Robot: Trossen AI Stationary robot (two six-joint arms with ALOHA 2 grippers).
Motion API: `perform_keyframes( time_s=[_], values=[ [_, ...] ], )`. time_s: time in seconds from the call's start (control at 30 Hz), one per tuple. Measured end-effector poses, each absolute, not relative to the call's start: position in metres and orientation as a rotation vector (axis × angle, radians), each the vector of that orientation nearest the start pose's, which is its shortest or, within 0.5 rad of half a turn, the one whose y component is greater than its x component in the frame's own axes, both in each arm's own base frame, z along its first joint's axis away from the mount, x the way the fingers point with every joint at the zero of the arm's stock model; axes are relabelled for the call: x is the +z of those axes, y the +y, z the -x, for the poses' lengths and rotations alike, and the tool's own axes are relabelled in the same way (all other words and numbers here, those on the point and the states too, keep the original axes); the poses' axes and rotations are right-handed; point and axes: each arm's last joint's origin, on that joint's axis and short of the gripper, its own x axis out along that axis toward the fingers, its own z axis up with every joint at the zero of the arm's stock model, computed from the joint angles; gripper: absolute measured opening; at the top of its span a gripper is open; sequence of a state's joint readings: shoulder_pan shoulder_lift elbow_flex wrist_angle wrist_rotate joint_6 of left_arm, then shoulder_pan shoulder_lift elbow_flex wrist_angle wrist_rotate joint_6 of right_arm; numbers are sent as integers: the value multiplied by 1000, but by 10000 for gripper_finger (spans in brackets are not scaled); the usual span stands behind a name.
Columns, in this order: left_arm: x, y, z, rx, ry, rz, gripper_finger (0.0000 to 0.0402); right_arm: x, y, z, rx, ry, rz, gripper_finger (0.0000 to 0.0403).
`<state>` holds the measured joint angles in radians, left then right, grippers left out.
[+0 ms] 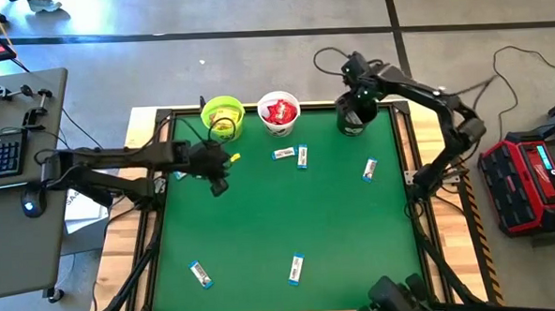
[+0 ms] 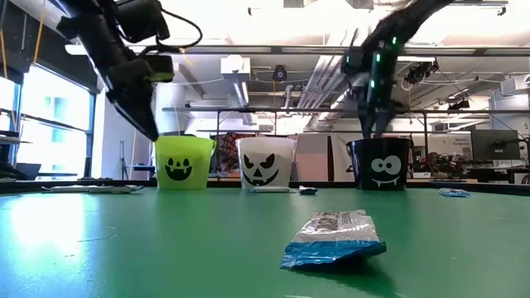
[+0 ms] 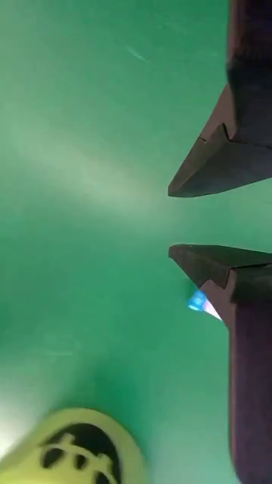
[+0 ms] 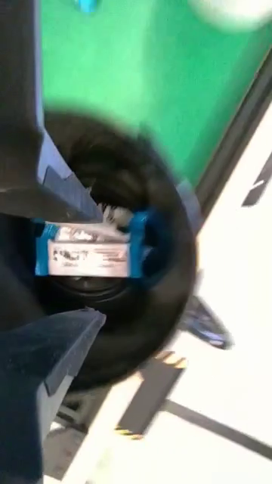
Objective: Sort candy by brand, put in halloween buckets
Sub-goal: Put the white chocolate bar into the black bucket
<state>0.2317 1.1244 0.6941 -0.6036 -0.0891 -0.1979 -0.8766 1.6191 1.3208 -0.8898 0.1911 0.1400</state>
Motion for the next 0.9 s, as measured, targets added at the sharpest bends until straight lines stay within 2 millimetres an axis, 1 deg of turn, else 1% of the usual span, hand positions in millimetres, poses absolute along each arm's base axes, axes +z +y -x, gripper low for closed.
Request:
perform_keyframes(
  time_s=[0.1,0.2,0.27,0.37,0.47,0.63,0.73,0.9],
  values=[
    [212,55,-191,393,1076,231,112,295,-235,-201,-999,1015,-475,187],
    [210,61,-185,390,1129,200,130,322,-215,-198,-943,911,-444,188],
    [208,65,-185,372,1142,193,147,337,-199,-197,-893,857,-423,188],
    [201,70,-187,340,1183,191,176,350,-178,-198,-822,812,-387,188],
    [189,75,-192,324,1249,185,203,360,-158,-201,-767,777,-354,188],
    [168,82,-205,309,1314,168,228,366,-136,-209,-728,753,-335,188],
    [156,84,-211,315,1349,165,229,366,-128,-213,-724,755,-304,188],
    [139,88,-216,336,1416,150,230,366,-121,-217,-712,759,-284,188]
  ],
)
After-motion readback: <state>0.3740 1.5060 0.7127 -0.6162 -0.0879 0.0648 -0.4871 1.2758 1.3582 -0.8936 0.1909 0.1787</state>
